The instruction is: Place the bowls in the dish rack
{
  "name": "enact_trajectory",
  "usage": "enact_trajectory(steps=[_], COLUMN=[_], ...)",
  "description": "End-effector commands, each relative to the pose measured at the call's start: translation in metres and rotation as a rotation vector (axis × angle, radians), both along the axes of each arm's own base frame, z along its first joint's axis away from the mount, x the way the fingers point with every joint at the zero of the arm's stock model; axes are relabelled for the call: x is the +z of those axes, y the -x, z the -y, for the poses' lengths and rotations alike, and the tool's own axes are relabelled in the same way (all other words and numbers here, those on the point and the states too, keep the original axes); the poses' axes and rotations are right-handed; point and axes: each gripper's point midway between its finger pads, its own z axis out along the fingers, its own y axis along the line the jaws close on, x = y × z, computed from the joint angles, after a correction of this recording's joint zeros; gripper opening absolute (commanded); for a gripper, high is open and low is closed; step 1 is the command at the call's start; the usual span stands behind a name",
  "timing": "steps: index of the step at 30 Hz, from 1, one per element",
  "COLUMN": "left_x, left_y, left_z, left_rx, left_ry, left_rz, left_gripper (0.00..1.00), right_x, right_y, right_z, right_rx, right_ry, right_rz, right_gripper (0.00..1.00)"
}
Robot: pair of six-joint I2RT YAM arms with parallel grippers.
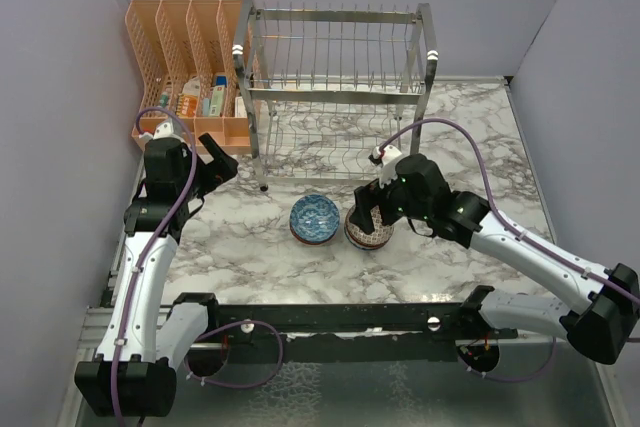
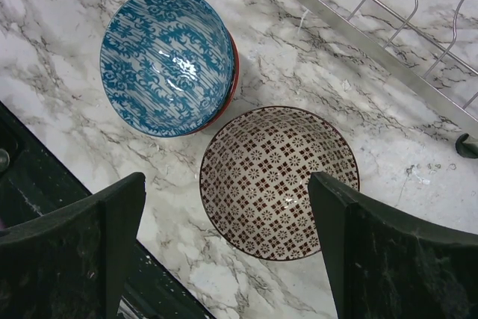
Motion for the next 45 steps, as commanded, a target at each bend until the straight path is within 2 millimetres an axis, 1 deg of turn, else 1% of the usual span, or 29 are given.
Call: enact_trajectory(steps=[1,8,10,15,18,21,27,34,38,41,45], left_x=[0.014,0.008,0.003,-0.019,-0.027,-0.032,-0.028,-0.035,-0.038,-0.037,-0.037], left_y=[-0.004,-0.009,-0.009,-0.009,-0.007,-0.005,-0.004,-0.003,-0.003,-0.004,-0.004], left_z=[-0.006,0.008,0.012,0.005,0.001,-0.001,0.0,-0.003,-0.003,-0.004,-0.005], left_rx=[0.029,-0.109,-0.14,-0.108,-0.092,-0.089,-0.102,-0.091,-0.095,-0.094,-0.09], left_ry=[-0.013,-0.044,-0.051,-0.071,-0.086,-0.096,-0.107,-0.121,-0.119,-0.124,-0.128], left_rz=[0.043,0.1,0.11,0.085,0.069,0.063,0.067,0.056,0.046,0.048,0.047], left_gripper=[0.99,0.99,0.99,0.99,0.99,0.99,0.99,0.99,0.99,0.99,0.99], right_x=[-0.007,-0.013,-0.015,-0.028,-0.036,-0.043,-0.049,-0.068,-0.076,-0.081,-0.082], right_y=[-0.002,-0.006,-0.006,-0.005,-0.003,-0.001,0.008,0.016,0.019,0.021,0.023], right_z=[0.001,0.007,0.008,0.01,0.007,0.001,-0.016,-0.022,-0.026,-0.029,-0.031], right_rx=[-0.018,-0.06,-0.071,-0.081,-0.069,-0.048,0.019,0.052,0.076,0.095,0.107], right_ry=[0.032,0.06,0.068,0.095,0.091,0.089,0.069,0.102,0.11,0.122,0.122], right_rz=[-0.007,-0.016,-0.023,-0.06,-0.078,-0.108,-0.135,-0.174,-0.195,-0.212,-0.216], right_gripper=[0.9,0.9,0.88,0.86,0.85,0.84,0.81,0.8,0.75,0.7,0.61])
